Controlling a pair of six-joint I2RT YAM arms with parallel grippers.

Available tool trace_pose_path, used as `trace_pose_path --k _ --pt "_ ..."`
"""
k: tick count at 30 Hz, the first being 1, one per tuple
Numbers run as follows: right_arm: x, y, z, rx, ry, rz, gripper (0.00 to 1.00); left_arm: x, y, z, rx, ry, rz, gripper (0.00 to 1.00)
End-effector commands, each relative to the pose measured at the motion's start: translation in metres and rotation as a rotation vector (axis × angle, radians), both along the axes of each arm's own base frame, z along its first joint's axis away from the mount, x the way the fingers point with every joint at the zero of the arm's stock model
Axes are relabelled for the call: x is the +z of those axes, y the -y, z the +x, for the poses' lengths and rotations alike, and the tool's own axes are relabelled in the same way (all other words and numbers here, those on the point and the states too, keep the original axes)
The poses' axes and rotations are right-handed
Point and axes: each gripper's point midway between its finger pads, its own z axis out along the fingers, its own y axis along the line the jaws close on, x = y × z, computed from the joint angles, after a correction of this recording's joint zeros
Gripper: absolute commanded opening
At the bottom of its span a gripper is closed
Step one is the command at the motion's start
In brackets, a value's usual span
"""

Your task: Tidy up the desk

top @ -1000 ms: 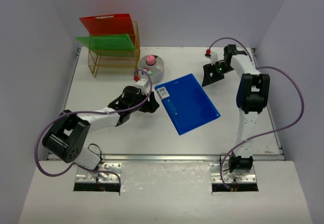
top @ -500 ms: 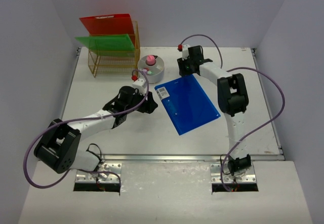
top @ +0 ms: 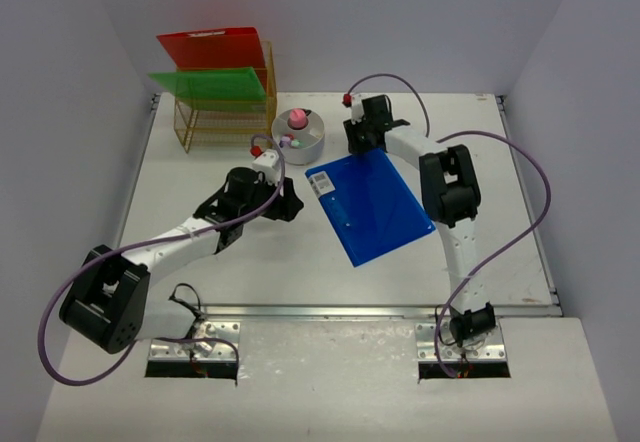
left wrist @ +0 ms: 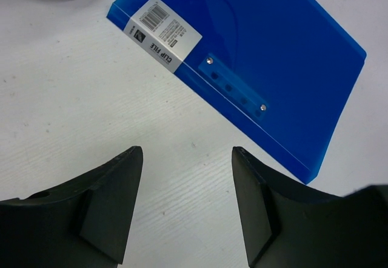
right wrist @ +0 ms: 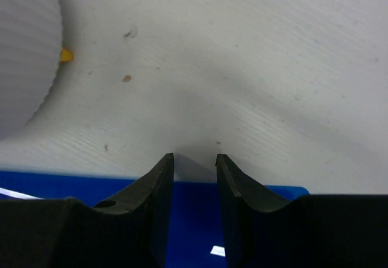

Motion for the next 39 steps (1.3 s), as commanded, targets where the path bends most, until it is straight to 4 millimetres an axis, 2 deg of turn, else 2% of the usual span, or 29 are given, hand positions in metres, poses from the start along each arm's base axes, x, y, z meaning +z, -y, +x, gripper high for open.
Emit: trace_pose_path --k 1,5,7,9,11,15,18,21,23,24,27,30,33,36,39 --pt "-0.019 -0.035 -0.068 0.231 -0.206 0.014 0.31 0.025 -0.011 0.018 0.037 0.064 0.007 0.59" --pt "-0.029 -0.036 -0.115 0.368 -0.329 0.018 0.24 0.026 -0.017 0.023 0.027 0.048 0.003 0.60" --pt "-0.024 -0.040 -0.143 0.461 -0.365 0.043 0.22 0.028 -0.017 0.022 -0.004 0.044 -0.017 0.60" --pt "-0.012 -0.044 -0.157 0.543 -0.351 0.053 0.22 0.027 -0.012 0.018 -0.056 0.041 -0.032 0.59" --pt "-0.011 -0.047 -0.179 0.617 -0.356 0.043 0.22 0.023 -0.007 0.011 -0.109 0.035 -0.041 0.59" --pt "-0.002 -0.057 -0.215 0.756 -0.345 0.042 0.22 0.008 -0.001 -0.004 -0.169 -0.019 -0.059 0.58" --pt "0.009 -0.062 -0.230 0.806 -0.327 0.063 0.22 0.001 0.007 -0.018 -0.235 -0.059 -0.096 0.57" --pt "0.038 -0.067 -0.237 0.805 -0.305 0.106 0.30 -0.013 0.021 -0.046 -0.356 -0.144 -0.170 0.56" --pt "0.060 -0.065 -0.233 0.769 -0.274 0.114 0.33 -0.027 0.022 -0.052 -0.367 -0.192 -0.171 0.55" --pt "0.080 -0.060 -0.229 0.735 -0.243 0.127 0.37 -0.035 0.022 -0.054 -0.378 -0.218 -0.169 0.54" --pt "0.121 -0.035 -0.211 0.594 -0.201 0.165 0.50 -0.047 0.024 -0.051 -0.390 -0.244 -0.165 0.53" --pt "0.157 0.009 -0.202 0.460 -0.205 0.216 0.56 -0.052 0.030 -0.039 -0.398 -0.250 -0.171 0.53" --pt "0.152 0.066 -0.210 0.324 -0.303 0.220 0.55 -0.049 0.035 -0.026 -0.405 -0.230 -0.175 0.52" --pt "0.119 0.109 -0.239 0.232 -0.442 0.195 0.53 -0.047 0.040 -0.012 -0.407 -0.211 -0.170 0.53" --pt "0.098 0.136 -0.264 0.176 -0.544 0.170 0.50 -0.043 0.044 0.005 -0.411 -0.185 -0.157 0.53"
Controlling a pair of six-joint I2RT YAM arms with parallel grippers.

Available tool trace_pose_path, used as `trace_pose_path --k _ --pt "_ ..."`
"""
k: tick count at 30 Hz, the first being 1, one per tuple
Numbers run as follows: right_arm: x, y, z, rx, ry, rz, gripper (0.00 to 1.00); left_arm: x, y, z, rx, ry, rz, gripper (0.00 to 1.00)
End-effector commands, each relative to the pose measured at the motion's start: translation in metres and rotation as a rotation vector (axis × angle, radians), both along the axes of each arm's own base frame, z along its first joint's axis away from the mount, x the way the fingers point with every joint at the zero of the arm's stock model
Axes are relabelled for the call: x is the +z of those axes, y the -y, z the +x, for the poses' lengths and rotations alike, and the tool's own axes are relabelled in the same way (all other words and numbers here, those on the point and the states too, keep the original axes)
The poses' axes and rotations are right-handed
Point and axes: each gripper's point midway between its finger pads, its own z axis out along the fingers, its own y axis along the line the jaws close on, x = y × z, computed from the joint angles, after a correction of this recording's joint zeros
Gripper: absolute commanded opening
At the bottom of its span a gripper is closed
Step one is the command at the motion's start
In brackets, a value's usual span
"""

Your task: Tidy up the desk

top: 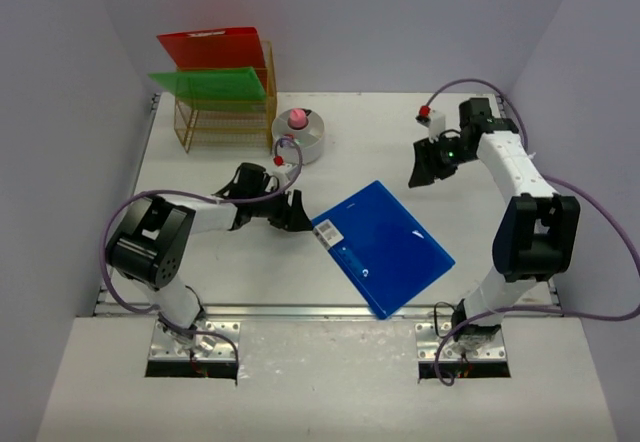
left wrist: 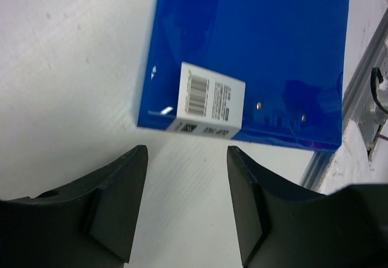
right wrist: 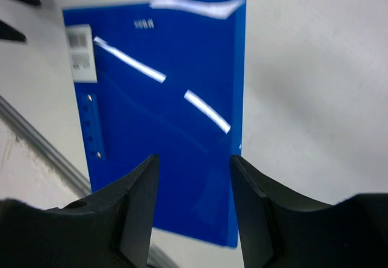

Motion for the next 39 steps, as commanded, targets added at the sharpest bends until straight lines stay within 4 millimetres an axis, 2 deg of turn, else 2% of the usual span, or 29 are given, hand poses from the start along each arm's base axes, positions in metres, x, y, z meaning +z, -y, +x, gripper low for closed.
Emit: trace_pose_path --k 1,3,9,14,20,24,27,30,33,37,39 --pt "-0.041 0.027 -0.068 -0.021 -0.291 -0.056 0.49 0.024 0.014 0.039 -0.030 0.135 -0.038 0.53" --pt "-0.052 0.035 -0.081 -0.033 -0.340 -0.083 0.47 0.025 0.017 0.048 -0.037 0.146 -0.033 0.53" --pt "-0.078 0.057 -0.107 -0.057 -0.472 -0.161 0.45 -0.005 0.027 0.060 -0.093 0.070 0.012 0.52" --pt "-0.089 0.074 -0.121 -0.067 -0.519 -0.214 0.44 -0.026 0.038 0.051 -0.173 0.013 0.031 0.49" --pt "-0.108 0.081 -0.143 -0.049 -0.592 -0.258 0.43 -0.012 0.056 0.017 -0.325 -0.021 -0.058 0.39" --pt "-0.113 0.079 -0.144 -0.052 -0.614 -0.249 0.43 0.001 0.066 -0.007 -0.426 -0.030 -0.102 0.34" --pt "-0.114 0.077 -0.142 -0.056 -0.616 -0.237 0.43 0.009 0.071 -0.027 -0.500 -0.063 -0.141 0.26" --pt "-0.113 0.076 -0.141 -0.057 -0.611 -0.229 0.43 0.020 0.072 -0.034 -0.521 -0.063 -0.177 0.19" --pt "-0.113 0.075 -0.141 -0.056 -0.601 -0.223 0.43 0.042 0.075 -0.040 -0.546 -0.061 -0.238 0.08" --pt "-0.116 0.072 -0.144 -0.058 -0.611 -0.208 0.43 0.058 0.081 -0.043 -0.540 -0.065 -0.269 0.08" --pt "-0.117 0.070 -0.145 -0.060 -0.616 -0.201 0.43 0.059 0.083 -0.045 -0.523 -0.093 -0.270 0.13"
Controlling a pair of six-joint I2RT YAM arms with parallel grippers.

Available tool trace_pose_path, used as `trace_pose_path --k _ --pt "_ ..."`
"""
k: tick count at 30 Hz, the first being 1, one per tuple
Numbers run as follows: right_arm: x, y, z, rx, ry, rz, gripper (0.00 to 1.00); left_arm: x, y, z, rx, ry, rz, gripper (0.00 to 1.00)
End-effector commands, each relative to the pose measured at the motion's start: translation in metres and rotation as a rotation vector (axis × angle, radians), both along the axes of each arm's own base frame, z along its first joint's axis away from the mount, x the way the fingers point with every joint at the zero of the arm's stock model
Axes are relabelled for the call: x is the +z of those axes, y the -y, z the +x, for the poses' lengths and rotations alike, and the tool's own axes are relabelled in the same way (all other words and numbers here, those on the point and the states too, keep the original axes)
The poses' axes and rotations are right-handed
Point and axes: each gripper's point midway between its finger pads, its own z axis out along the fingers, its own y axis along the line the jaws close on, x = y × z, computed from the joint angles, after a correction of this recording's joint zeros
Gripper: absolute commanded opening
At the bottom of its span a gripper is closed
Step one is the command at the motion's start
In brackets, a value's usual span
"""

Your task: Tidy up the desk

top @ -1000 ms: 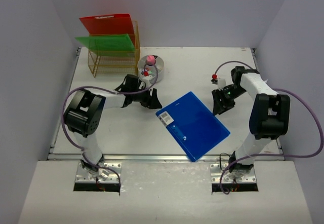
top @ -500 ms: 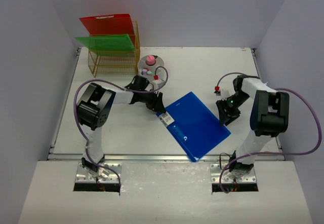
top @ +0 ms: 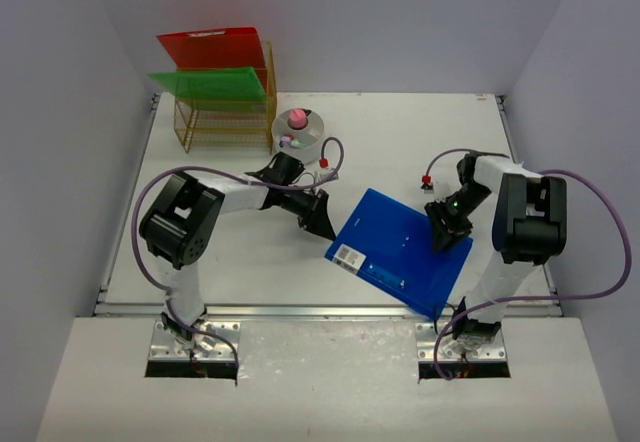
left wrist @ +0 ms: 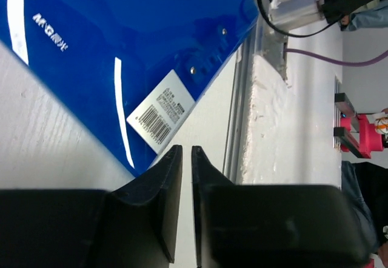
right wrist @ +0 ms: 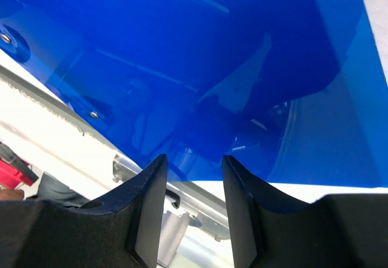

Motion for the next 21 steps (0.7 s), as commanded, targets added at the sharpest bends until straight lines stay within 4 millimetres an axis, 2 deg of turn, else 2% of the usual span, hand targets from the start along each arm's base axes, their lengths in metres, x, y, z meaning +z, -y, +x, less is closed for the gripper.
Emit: trace_pose_path --k 1,3,6,12,16,21 --pt "0.002 -0.005 0.002 -0.009 0.022 0.023 0.43 0.030 0.008 -0.004 -0.018 0.005 -0.083 0.17" --pt "0.004 -0.004 0.002 -0.003 0.033 0.021 0.43 0.022 0.006 -0.005 0.022 -0.036 -0.052 0.27" --pt "0.015 0.002 0.004 0.002 0.063 0.014 0.43 0.007 -0.001 -0.013 0.038 -0.075 -0.023 0.31" --pt "0.014 0.015 -0.012 -0.011 0.041 0.000 0.43 -0.027 -0.012 -0.020 0.063 -0.189 0.012 0.31" --pt "0.010 0.017 -0.019 -0.009 0.028 -0.008 0.43 -0.030 -0.007 -0.011 0.058 -0.164 -0.003 0.30" --pt "0.007 0.018 -0.018 -0.011 0.019 -0.012 0.43 -0.035 -0.005 -0.004 0.055 -0.155 -0.005 0.31"
